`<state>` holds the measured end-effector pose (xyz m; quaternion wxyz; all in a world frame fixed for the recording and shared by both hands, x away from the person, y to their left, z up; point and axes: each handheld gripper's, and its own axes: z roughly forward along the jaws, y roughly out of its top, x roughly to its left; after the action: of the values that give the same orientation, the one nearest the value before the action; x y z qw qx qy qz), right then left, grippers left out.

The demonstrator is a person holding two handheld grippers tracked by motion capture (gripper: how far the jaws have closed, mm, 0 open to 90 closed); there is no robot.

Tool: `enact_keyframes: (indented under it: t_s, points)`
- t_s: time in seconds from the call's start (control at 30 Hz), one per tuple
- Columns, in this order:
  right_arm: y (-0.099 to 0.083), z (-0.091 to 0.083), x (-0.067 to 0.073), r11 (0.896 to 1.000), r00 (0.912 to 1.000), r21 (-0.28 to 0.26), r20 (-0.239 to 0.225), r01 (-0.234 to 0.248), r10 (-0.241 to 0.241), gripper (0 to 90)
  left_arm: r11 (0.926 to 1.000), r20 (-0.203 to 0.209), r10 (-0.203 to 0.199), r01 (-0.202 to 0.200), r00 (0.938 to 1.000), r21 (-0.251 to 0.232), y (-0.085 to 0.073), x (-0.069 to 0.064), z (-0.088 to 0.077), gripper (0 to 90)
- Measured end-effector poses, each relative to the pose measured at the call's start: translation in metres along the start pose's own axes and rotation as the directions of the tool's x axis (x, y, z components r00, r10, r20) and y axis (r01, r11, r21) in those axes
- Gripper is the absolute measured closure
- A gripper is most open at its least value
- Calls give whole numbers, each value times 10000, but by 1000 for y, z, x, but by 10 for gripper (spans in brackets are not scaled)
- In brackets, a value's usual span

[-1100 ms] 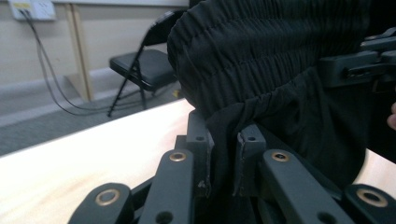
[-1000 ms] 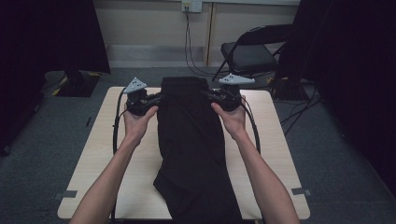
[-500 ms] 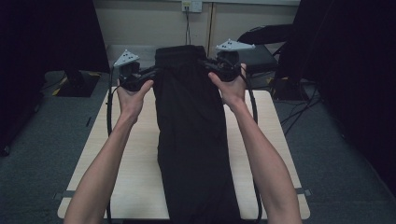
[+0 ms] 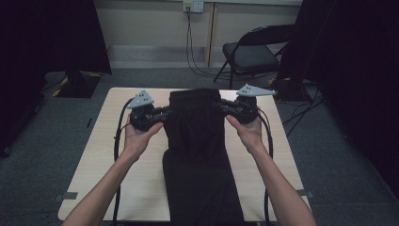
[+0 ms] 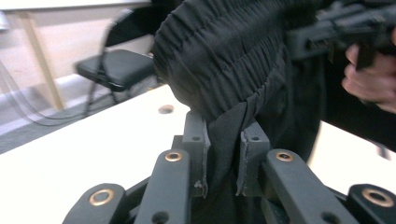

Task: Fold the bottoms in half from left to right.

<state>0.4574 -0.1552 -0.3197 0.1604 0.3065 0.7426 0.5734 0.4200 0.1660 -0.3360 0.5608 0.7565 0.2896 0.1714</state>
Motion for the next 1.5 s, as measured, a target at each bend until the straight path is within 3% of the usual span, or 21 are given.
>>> enact_keyframes:
  t_s: [0.13, 0.2, 0.27, 0.37, 0.4, 0.43, 0.47, 0.5, 0.53, 0.57, 0.67, 0.73, 0.8, 0.93, 1.03, 1.2, 1.27, 1.33, 1.4, 1.47, 1.5]
  points:
    - [-15, -26, 25, 9995, 9986, 173, -473, 255, -246, 778, 9995, 518, -55, 38, 9986, 328, -21, -24, -18, 764]
    - [-33, -36, 37, 9984, 9963, 490, -833, 274, -232, 777, 9979, 901, -300, 247, 9955, 599, -40, -37, -25, 764]
    - [-52, -41, 44, 9970, 9945, 772, -1045, 41, 40, 778, 9932, 1055, -401, 281, 9936, 1132, -58, -45, -27, 762]
    - [-87, -45, 54, 9867, 9917, 1623, -1258, -62, 269, 776, 9790, 1498, -989, 692, 9838, 1915, -90, -52, -23, 761]
    - [-100, -46, 56, 9832, 9899, 1808, -1332, -241, 487, 776, 9718, 1667, -1298, 921, 9774, 2171, -101, -54, -21, 761]
    - [-111, -47, 57, 9783, 9879, 2029, -1377, -426, 716, 776, 9651, 1765, -1233, 766, 9766, 2503, -110, -55, -19, 759]
    - [-122, -46, 58, 9723, 9875, 2291, -1365, -459, 788, 776, 9523, 1885, -1181, 574, 9749, 2998, -119, -57, -16, 756]
    - [-135, -44, 61, 9658, 9873, 2536, -1306, -546, 902, 776, 9432, 1776, -1310, 674, 9754, 3254, -126, -58, -14, 754]
    - [-145, -43, 63, 9594, 9867, 2753, -1283, -617, 1003, 775, 9317, 1752, -1647, 949, 9707, 3505, -133, -61, -10, 754]
    - [-155, -40, 64, 9479, 9876, 3124, -1184, -618, 1034, 775, 9241, 1770, -1644, 888, 9704, 3716, -138, -64, -7, 754]
    - [-170, -33, 61, 9282, 9886, 3651, -975, -721, 1151, 773, 8951, 1497, -1324, 533, 9798, 4428, -150, -73, 5, 744]
    - [-183, -25, 59, 9059, 9896, 4149, -714, -843, 1248, 771, 8630, 1177, -1268, 510, 9849, 5026, -158, -69, 17, 737]
    - [-189, -16, 57, 8964, 9932, 4391, -628, -605, 978, 772, 8734, 1129, -1554, 831, 9814, 4799, -159, -62, 22, 744]
    - [-187, 5, 44, 9169, 9987, 3977, -221, -325, 449, 777, 8903, 308, -927, 690, 9952, 4501, -153, -35, 38, 768]
    - [-179, 34, 27, 9282, 9996, 3712, 229, -241, 168, 778, 9009, -673, -563, 797, 9961, 4266, -146, -8, 56, 772]
    - [-164, 79, -5, 9386, 9964, 3416, 825, -484, 214, 779, 9176, -1824, -1013, 1626, 9780, 3627, -136, 40, 87, 773]
    - [-158, 93, -18, 9400, 9945, 3362, 1013, -587, 259, 779, 9174, -2083, -1391, 2052, 9681, 3411, -133, 55, 98, 773]
    - [-150, 108, -30, 9359, 9908, 3478, 1350, -561, 92, 779, 9140, -2512, -1749, 2518, 9520, 3180, -128, 67, 112, 772]
    - [-144, 121, -38, 9334, 9837, 3558, 1789, -471, -186, 778, 9196, -2809, -1505, 2385, 9479, 3121, -124, 75, 124, 763]
    - [-141, 128, -46, 9369, 9787, 3407, 2053, -787, 76, 776, 9193, -2887, -1689, 2563, 9424, 2988, -123, 79, 127, 751]
    - [-142, 129, -50, 9394, 9786, 3269, 2024, -1033, 372, 773, 9188, -2777, -1625, 2478, 9468, 3073, -122, 80, 126, 726]
